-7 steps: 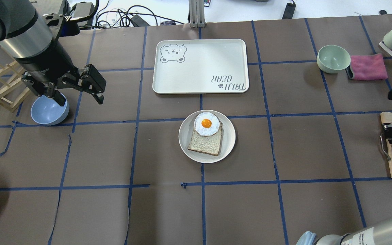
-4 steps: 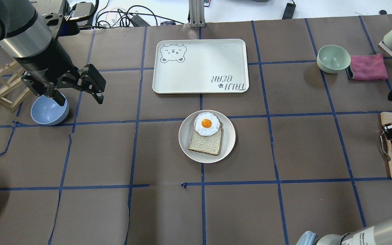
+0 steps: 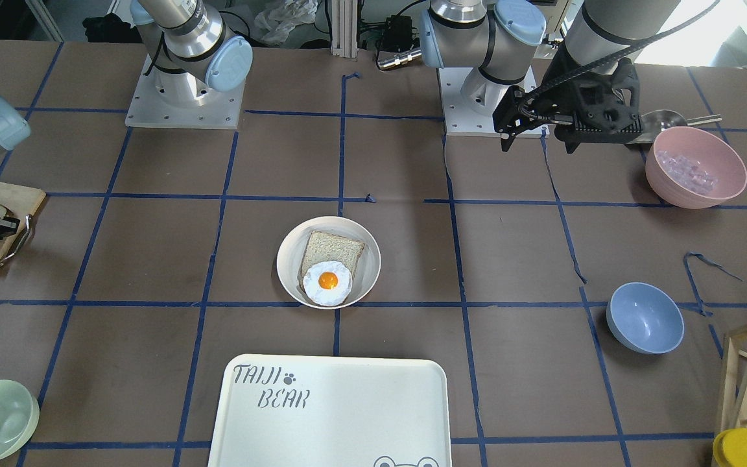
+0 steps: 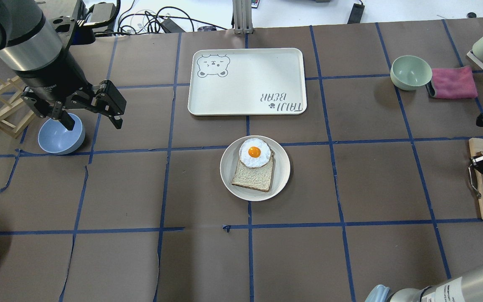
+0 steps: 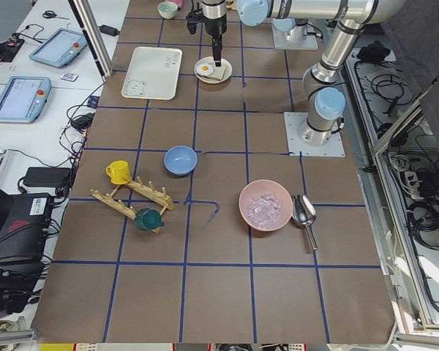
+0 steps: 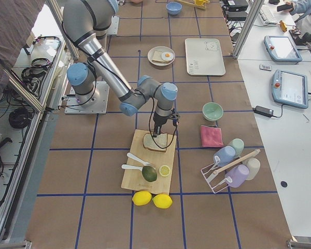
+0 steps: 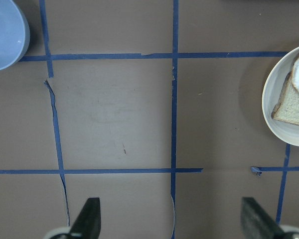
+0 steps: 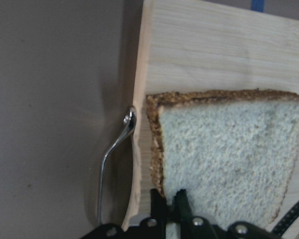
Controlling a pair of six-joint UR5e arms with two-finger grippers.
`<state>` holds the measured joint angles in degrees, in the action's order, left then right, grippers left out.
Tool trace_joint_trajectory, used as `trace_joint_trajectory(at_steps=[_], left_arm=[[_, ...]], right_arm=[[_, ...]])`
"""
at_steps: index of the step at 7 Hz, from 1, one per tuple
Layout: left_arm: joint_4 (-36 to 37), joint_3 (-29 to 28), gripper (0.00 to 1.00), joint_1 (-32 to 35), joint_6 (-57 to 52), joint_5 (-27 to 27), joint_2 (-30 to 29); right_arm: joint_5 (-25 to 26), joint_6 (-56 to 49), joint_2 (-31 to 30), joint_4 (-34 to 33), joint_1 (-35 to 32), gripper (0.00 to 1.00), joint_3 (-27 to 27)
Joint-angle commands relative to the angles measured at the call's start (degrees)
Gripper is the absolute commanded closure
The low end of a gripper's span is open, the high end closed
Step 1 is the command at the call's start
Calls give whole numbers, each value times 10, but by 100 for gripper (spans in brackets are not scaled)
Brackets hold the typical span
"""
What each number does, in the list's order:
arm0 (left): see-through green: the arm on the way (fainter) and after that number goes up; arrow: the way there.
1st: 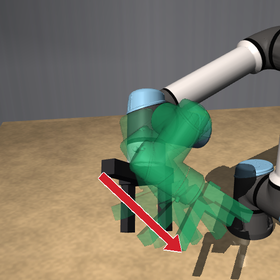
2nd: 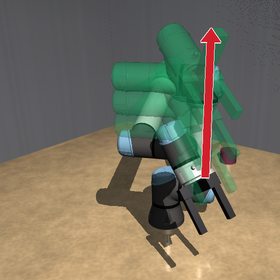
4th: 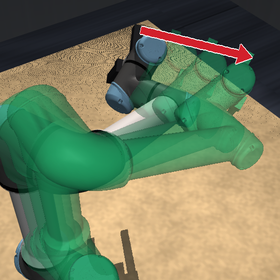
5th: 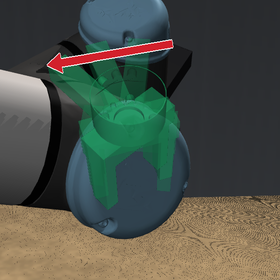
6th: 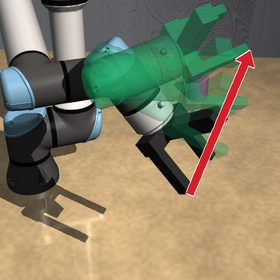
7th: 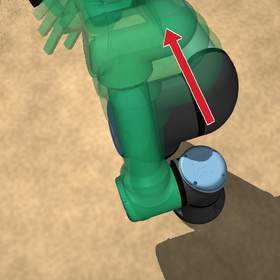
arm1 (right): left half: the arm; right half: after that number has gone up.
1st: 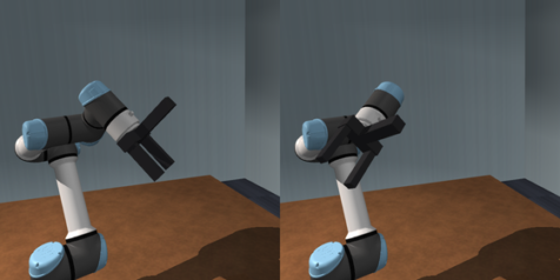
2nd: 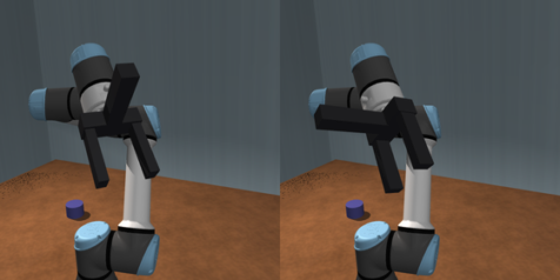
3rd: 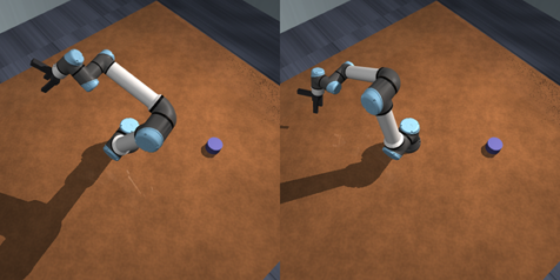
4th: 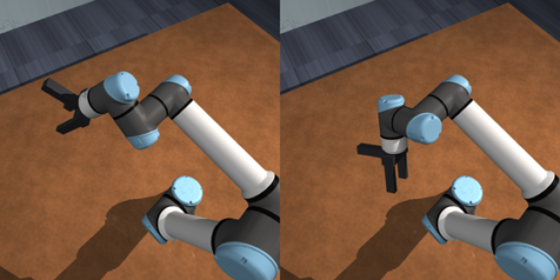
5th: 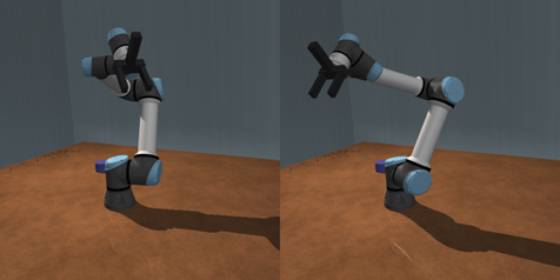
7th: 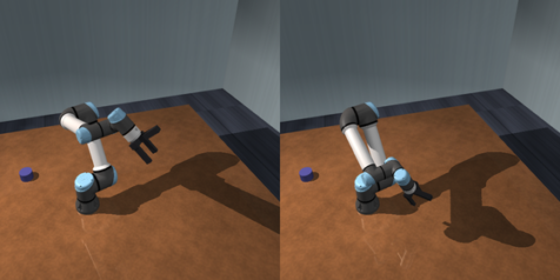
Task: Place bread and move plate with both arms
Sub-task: 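Lift the bread slice and carry it toward the egg plate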
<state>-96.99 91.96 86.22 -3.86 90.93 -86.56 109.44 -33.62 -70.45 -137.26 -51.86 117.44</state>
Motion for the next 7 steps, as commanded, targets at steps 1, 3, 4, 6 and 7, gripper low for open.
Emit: trace_joint_trajectory(at_steps=[1,3,4,6,7], left_arm=[[0,1,0,1,0,0,0],[0,0,0,1,1,0,-1],[1,0,0,1,1,0,-1],[2,3,0,1,1,0,-1],[1,2,0,1,1,0,-1]], right_arm=[[2,8,-6,1,0,100,1],[10,13,-33,8,-10,100,-6],[11,42,-62,42,-34,100,-13],[12,125,-115,175,-114,100,-66],[8,180,-120,245,-162,100,-104]])
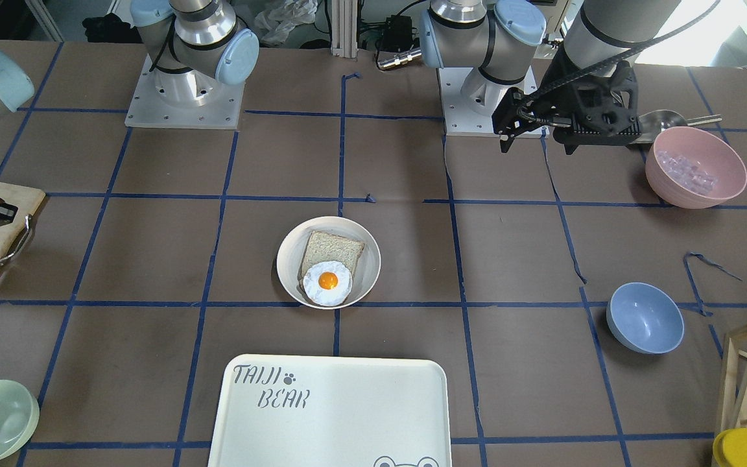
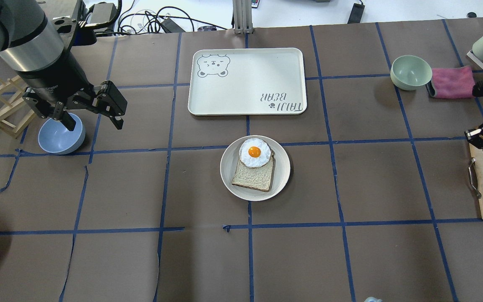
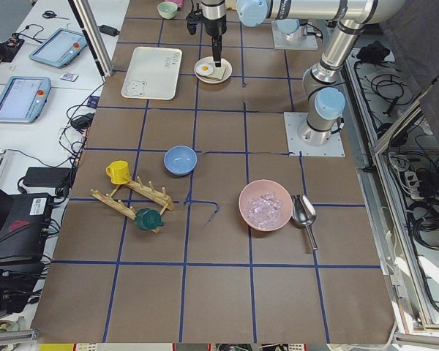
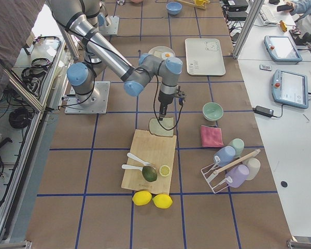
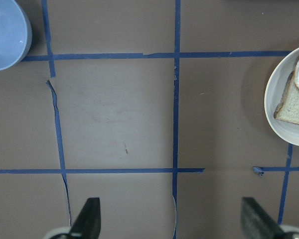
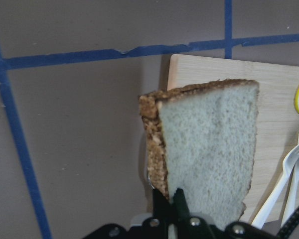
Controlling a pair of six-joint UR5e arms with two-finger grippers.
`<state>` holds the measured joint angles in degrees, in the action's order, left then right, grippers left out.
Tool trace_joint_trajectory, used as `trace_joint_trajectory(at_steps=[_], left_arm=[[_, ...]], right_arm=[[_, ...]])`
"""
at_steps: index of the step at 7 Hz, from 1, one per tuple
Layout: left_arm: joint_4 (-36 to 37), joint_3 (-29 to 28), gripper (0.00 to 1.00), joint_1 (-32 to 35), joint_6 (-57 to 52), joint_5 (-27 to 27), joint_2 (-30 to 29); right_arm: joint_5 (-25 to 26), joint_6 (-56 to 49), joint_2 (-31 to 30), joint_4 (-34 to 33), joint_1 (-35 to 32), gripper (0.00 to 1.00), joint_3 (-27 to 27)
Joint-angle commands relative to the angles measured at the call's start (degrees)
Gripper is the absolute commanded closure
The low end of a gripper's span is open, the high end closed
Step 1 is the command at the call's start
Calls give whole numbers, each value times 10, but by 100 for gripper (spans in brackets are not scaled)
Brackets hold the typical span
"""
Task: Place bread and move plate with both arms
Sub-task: 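Lift the bread slice and carry it toward the egg plate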
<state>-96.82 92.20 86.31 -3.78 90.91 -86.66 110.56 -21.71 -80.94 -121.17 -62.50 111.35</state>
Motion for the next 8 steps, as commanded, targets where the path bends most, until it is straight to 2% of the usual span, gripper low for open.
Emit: trace_joint_trajectory(at_steps=[1,2,3,4,7,8], left_arm=[[0,1,0,0,0,0,0],[0,2,0,0,-1,0,-1],[1,2,0,0,0,-2,-3],[1,2,0,-1,-1,-2,-3],[0,3,0,-1,-1,-2,-3],[1,3,0,-1,-1,-2,-3]], right_arm=[[-9,146,-9,135,-134,100,-77],[-46,291,-1,151,-240,100,-84],[-59,403,1,152,-325,100,-85],[-98,494,13,152,-386,100,-85],[-150,636,78,88,-506,100,-125],[-157,648,113,44,-524,100,-141]])
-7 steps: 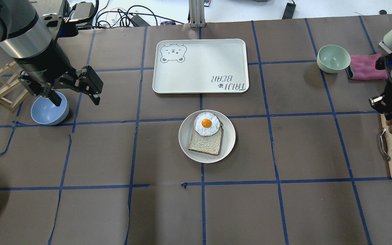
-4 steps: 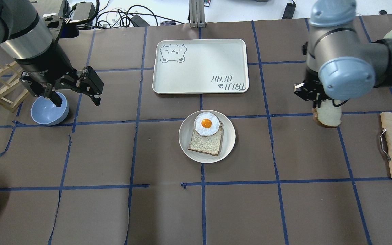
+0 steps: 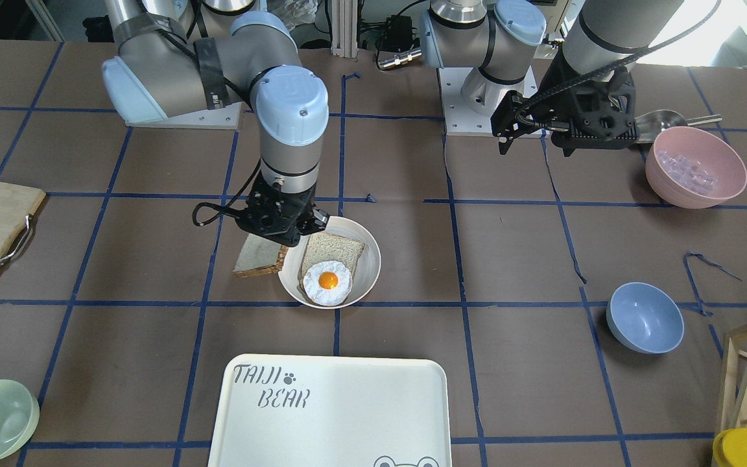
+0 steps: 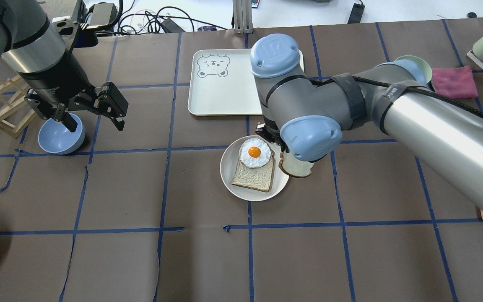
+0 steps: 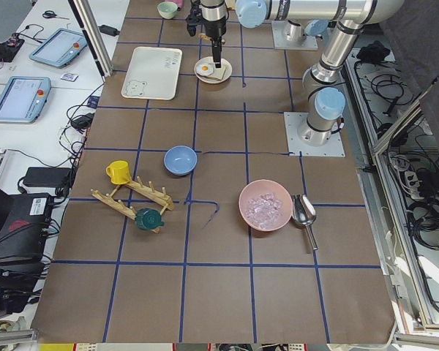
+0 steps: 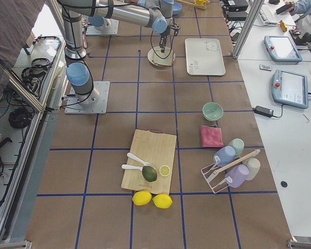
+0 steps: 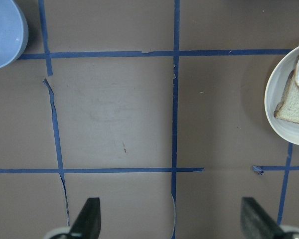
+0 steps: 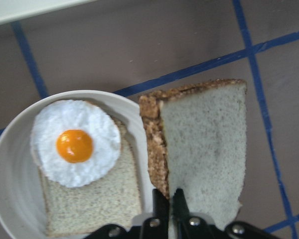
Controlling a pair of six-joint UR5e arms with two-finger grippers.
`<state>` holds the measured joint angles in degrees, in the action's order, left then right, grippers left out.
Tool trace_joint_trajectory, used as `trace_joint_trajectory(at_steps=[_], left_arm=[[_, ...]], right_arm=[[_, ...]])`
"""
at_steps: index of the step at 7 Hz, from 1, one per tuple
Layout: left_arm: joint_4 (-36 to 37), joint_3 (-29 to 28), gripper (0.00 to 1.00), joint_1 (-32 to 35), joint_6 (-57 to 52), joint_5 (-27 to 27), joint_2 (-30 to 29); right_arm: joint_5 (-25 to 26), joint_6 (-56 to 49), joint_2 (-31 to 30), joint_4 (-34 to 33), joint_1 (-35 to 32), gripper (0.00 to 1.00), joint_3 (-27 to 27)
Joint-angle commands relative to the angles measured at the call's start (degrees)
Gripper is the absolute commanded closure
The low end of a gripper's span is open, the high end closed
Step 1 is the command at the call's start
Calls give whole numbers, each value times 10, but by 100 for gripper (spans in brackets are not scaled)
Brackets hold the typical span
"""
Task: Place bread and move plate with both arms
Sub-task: 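Lower the bread slice onto the fried egg on the plate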
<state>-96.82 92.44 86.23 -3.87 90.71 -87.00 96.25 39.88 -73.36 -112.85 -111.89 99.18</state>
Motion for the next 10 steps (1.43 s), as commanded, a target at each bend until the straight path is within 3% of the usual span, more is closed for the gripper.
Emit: trace_joint_trajectory(at_steps=[1,9,10], left_arm=[[0,0,0,1,0,0,1],[0,-6,0,0,0,3,2],[0,-1,0,0,1,3,2]], right_arm=[[-15,42,49,-49,-43,100,-29],[-40,35,67,-42,-50,100,-25],[-39,28,69,-47,-50,83,-24]])
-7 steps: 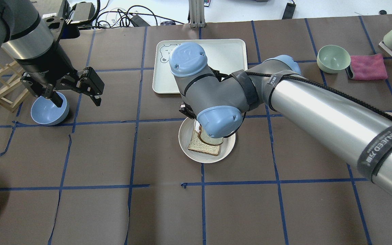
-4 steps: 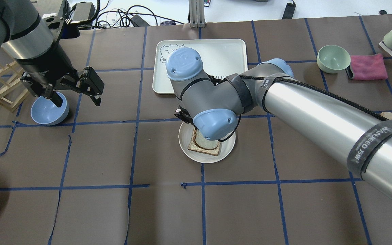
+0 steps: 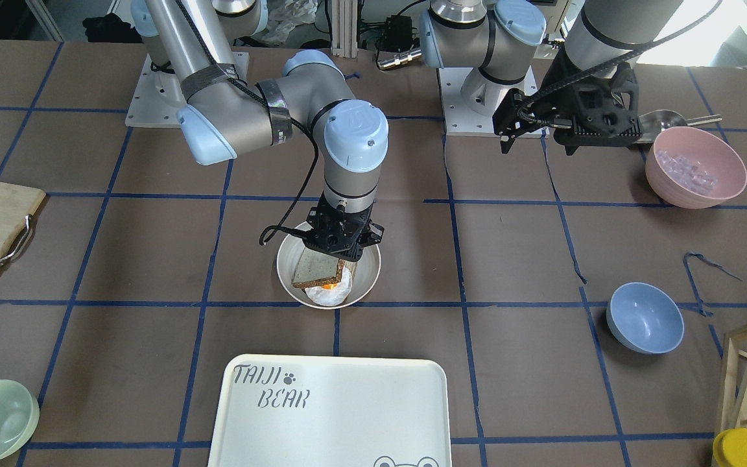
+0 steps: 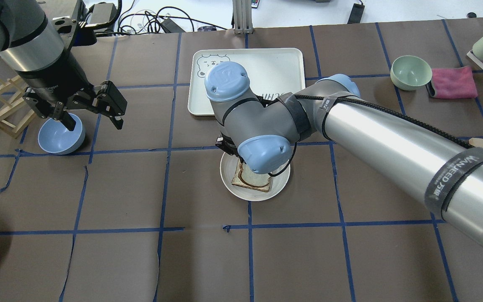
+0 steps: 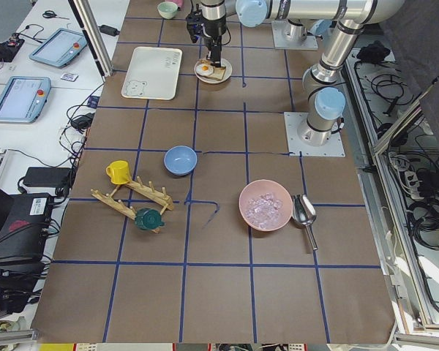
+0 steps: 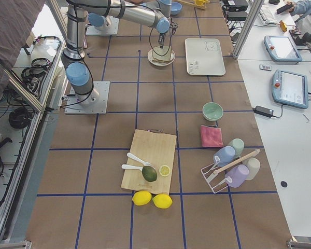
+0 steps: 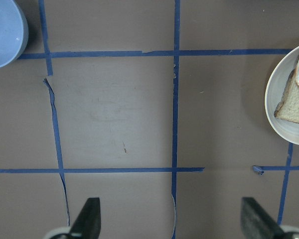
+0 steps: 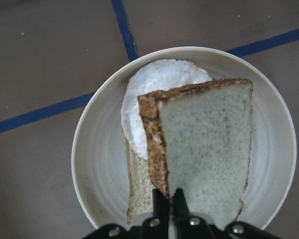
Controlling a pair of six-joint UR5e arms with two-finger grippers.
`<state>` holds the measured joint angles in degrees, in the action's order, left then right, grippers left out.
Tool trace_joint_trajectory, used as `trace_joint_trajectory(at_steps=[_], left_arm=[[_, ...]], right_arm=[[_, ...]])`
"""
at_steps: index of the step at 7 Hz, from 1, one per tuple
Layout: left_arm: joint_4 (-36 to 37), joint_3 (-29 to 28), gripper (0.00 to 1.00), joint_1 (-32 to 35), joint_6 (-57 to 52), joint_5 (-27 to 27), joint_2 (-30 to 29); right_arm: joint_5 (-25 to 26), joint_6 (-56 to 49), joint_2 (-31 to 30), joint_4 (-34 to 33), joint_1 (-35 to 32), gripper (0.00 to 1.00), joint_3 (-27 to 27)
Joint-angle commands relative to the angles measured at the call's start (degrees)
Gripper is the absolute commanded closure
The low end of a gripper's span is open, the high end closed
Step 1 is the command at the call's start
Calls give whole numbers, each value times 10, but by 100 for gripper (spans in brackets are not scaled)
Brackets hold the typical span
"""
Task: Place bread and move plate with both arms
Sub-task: 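Lower the bread slice onto the fried egg on the plate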
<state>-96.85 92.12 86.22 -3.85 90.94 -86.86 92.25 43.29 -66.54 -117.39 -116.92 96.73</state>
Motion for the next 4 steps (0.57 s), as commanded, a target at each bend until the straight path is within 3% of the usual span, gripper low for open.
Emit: trace_joint_trajectory(at_steps=[1,2,3,4], left_arm=[[0,2,0,0,0,1,0],[0,3,0,0,0,-1,-1],[0,3,0,0,1,-1,-1],[0,3,0,0,1,-1,-1]], right_arm=[[0,-16,1,-6,0,32,0],[0,-13,-1,-7,0,9,0],[-1,-15,-2,-20,0,0,-1],[-1,-13,-5,-54,0,0,-5]])
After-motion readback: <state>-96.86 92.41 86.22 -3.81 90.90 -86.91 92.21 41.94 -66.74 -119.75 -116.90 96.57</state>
